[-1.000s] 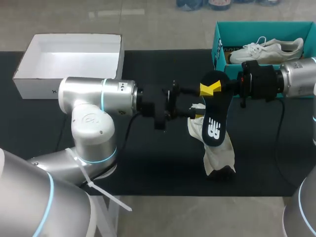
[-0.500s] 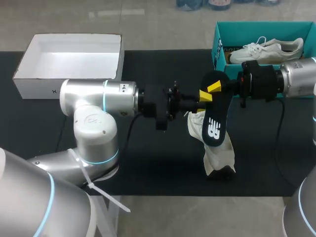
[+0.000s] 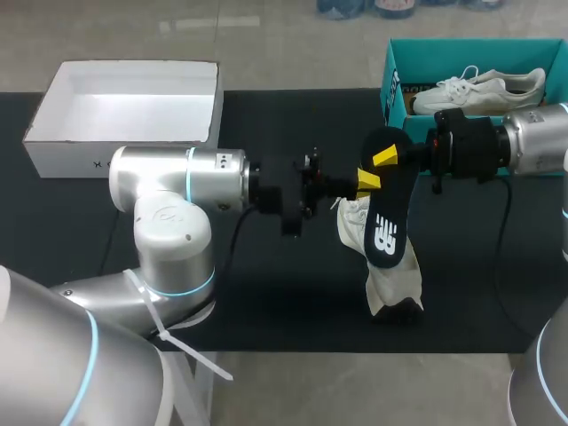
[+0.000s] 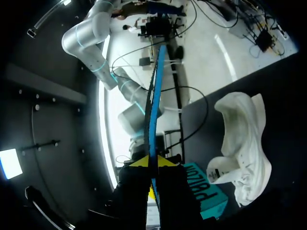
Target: Take the shoe out of the shoebox, open the shoe tongue, remove and reinsert the insole, then place the shoe into the shoebox
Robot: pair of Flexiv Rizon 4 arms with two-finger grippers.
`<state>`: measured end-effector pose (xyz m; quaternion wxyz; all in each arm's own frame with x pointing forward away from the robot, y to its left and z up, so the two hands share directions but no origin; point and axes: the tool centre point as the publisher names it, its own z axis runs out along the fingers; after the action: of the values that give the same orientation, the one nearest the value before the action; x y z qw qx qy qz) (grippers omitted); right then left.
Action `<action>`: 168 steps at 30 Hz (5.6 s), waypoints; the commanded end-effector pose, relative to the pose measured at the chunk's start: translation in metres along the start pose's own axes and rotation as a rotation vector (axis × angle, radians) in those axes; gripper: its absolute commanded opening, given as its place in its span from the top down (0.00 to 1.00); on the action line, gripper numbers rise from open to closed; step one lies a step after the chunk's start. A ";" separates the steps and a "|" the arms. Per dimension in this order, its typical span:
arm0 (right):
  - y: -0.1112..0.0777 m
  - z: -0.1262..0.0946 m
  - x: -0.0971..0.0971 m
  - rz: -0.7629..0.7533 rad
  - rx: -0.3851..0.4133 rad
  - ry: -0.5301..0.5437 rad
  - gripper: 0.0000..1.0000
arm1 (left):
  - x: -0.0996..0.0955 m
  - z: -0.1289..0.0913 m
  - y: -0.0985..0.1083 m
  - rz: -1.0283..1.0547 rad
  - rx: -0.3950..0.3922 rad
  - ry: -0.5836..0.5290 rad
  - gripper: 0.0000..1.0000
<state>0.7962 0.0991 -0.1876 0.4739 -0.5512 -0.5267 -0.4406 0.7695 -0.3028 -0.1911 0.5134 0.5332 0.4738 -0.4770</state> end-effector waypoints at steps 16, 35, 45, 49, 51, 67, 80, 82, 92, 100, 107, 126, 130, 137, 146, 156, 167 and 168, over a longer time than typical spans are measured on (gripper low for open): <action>-0.025 -0.079 -0.036 0.029 -0.212 -0.130 0.00 | 0.000 -0.018 -0.003 -0.034 -0.058 0.024 1.00; -0.052 -0.099 -0.035 -0.166 -0.035 -0.287 0.00 | -0.004 -0.037 -0.009 -0.078 -0.072 0.039 1.00; -0.077 -0.097 -0.040 -0.319 0.117 -0.532 0.00 | -0.007 -0.043 -0.013 -0.102 -0.074 0.051 1.00; -0.105 -0.094 -0.052 -0.501 0.291 -0.770 0.00 | -0.007 -0.045 -0.013 -0.108 -0.074 0.051 1.00; -0.117 -0.100 -0.057 -0.544 0.317 -0.783 0.00 | -0.007 -0.045 -0.013 -0.110 -0.074 0.051 1.00; -0.131 -0.123 -0.067 -0.486 0.219 -0.720 0.00 | -0.008 -0.045 -0.014 -0.121 -0.075 0.067 1.00; -0.153 -0.146 -0.071 -0.611 0.206 -0.794 0.00 | -0.015 -0.053 -0.015 -0.131 -0.090 0.086 1.00; -0.156 -0.149 -0.070 -0.623 0.203 -0.808 0.00 | -0.014 -0.052 -0.016 -0.134 -0.093 0.087 1.00; -0.159 -0.149 -0.065 -0.630 0.222 -0.830 0.00 | -0.011 -0.046 -0.017 -0.153 -0.130 0.136 1.00; -0.159 -0.149 -0.065 -0.630 0.222 -0.830 0.00 | -0.011 -0.046 -0.017 -0.153 -0.130 0.136 1.00; -0.159 -0.149 -0.065 -0.630 0.222 -0.830 0.00 | -0.011 -0.046 -0.017 -0.153 -0.130 0.136 1.00; -0.159 -0.149 -0.065 -0.630 0.222 -0.830 0.00 | -0.011 -0.046 -0.017 -0.153 -0.130 0.136 1.00; -0.159 -0.149 -0.065 -0.630 0.222 -0.830 0.00 | -0.011 -0.046 -0.017 -0.153 -0.130 0.136 1.00; -0.163 -0.164 -0.068 -0.615 0.194 -0.833 0.00 | -0.011 -0.046 -0.017 -0.153 -0.130 0.136 1.00; -0.193 -0.202 -0.066 -0.688 0.093 -0.815 0.00 | -0.011 -0.046 -0.017 -0.153 -0.130 0.136 1.00; -0.211 -0.243 -0.066 -0.814 0.029 -0.815 0.00 | -0.011 -0.046 -0.017 -0.153 -0.130 0.136 1.00; -0.205 -0.235 -0.068 -0.916 -0.026 -0.791 0.00 | -0.011 -0.046 -0.017 -0.153 -0.130 0.136 1.00; -0.203 -0.233 -0.069 -0.923 -0.027 -0.787 0.00 | -0.011 -0.046 -0.017 -0.153 -0.130 0.136 1.00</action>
<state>0.6239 -0.1326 -0.1931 0.0841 -0.3782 -0.8847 -0.2594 0.7529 -0.2556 -0.1815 0.4762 0.4914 0.5760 -0.4471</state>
